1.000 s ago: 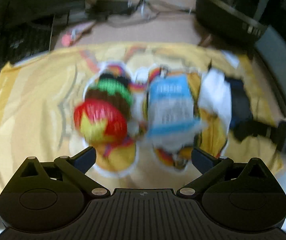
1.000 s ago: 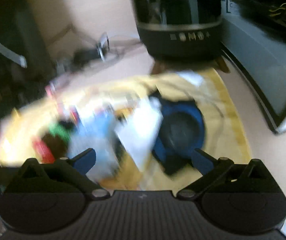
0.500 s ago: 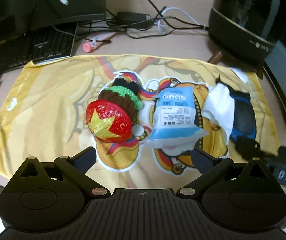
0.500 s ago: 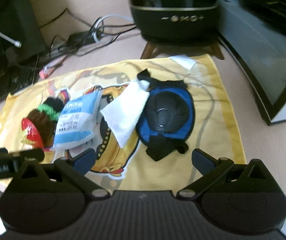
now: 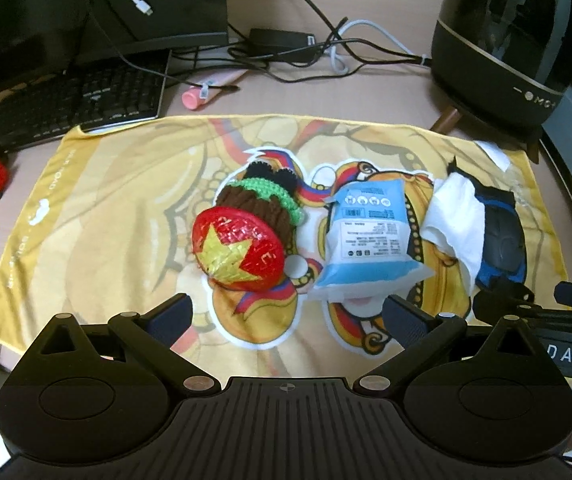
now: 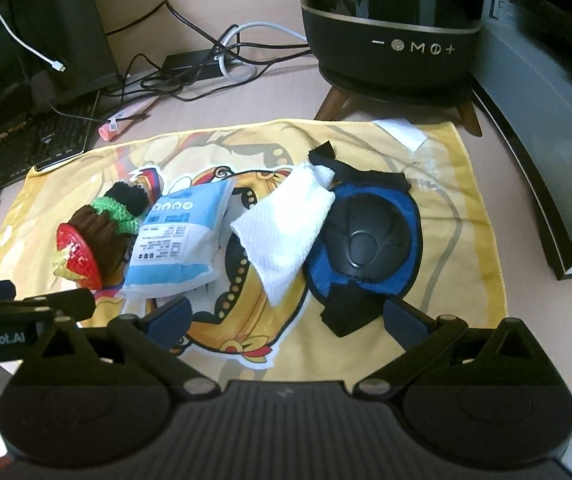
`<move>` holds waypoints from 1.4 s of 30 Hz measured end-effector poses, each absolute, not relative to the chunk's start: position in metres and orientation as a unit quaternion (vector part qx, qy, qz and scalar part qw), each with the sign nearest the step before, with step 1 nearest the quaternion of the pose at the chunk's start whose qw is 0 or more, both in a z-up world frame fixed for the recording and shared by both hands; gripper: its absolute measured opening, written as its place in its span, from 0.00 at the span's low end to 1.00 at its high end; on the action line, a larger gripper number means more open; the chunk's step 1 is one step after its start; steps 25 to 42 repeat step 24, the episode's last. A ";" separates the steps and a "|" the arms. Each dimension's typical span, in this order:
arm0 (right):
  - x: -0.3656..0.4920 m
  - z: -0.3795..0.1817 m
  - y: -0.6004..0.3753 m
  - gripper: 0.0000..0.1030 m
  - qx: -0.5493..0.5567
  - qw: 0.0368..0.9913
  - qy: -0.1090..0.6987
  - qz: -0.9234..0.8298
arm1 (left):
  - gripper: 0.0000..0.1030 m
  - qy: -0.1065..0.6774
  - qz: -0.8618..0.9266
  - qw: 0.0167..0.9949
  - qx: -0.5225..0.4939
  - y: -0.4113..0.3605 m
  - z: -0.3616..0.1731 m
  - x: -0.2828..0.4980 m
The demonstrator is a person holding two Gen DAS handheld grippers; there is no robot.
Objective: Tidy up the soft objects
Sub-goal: 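Drop the white tissue onto the towel beside the mask with the right gripper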
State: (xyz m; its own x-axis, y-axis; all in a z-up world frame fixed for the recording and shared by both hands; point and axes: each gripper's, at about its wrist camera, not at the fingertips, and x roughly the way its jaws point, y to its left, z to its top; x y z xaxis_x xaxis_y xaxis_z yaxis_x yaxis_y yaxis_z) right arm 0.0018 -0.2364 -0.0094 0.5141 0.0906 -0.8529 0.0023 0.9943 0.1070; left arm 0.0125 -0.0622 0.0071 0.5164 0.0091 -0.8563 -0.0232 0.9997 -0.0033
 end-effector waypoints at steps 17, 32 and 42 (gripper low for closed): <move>0.005 -0.014 -0.235 1.00 0.058 0.861 0.505 0.013 | 1.00 0.502 0.002 0.865 0.009 -0.062 0.002 0.019; 0.007 -0.016 -0.233 1.00 0.054 0.859 0.509 0.015 | 1.00 0.502 0.001 0.865 -0.001 -0.058 0.002 0.019; 0.007 -0.016 -0.233 1.00 0.054 0.859 0.509 0.015 | 1.00 0.502 0.001 0.865 -0.001 -0.058 0.002 0.019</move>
